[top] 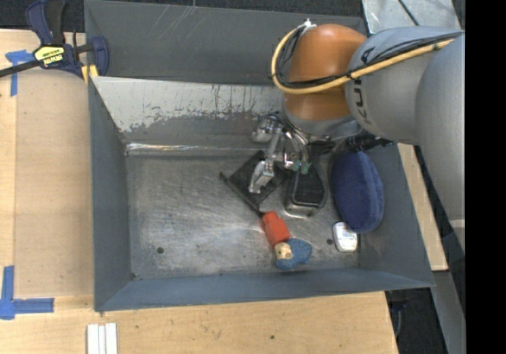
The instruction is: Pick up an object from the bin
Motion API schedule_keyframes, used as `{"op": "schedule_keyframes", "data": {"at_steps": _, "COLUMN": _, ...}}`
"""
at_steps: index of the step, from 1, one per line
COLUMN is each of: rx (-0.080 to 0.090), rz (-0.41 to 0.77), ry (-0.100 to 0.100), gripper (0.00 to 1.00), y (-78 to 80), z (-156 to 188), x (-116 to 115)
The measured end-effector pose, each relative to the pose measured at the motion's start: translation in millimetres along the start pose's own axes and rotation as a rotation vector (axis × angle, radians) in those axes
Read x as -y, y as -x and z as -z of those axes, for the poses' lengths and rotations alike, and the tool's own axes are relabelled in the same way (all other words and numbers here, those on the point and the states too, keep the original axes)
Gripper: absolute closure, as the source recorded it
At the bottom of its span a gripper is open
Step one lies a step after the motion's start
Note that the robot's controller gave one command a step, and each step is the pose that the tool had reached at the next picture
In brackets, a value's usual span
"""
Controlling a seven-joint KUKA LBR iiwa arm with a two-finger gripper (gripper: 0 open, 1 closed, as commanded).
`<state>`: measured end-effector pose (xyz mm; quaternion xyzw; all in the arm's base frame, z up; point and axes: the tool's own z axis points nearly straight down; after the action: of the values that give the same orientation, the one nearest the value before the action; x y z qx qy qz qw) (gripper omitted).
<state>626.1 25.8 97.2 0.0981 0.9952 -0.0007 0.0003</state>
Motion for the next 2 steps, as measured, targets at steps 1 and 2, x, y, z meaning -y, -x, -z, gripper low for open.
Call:
{"op": "schedule_keyframes", "data": {"at_steps": 1, "rx": 0.002, "rz": 0.002, "ry": 0.002, "gripper": 1.0, "y": 0.1, "z": 1.5, "x": -2.1}}
{"op": "schedule_keyframes", "data": {"at_steps": 2, "rx": 0.002, "rz": 0.001, "ry": 0.002, "gripper": 0.0, "y": 0.0, "z": 1.4, "x": -2.2}}
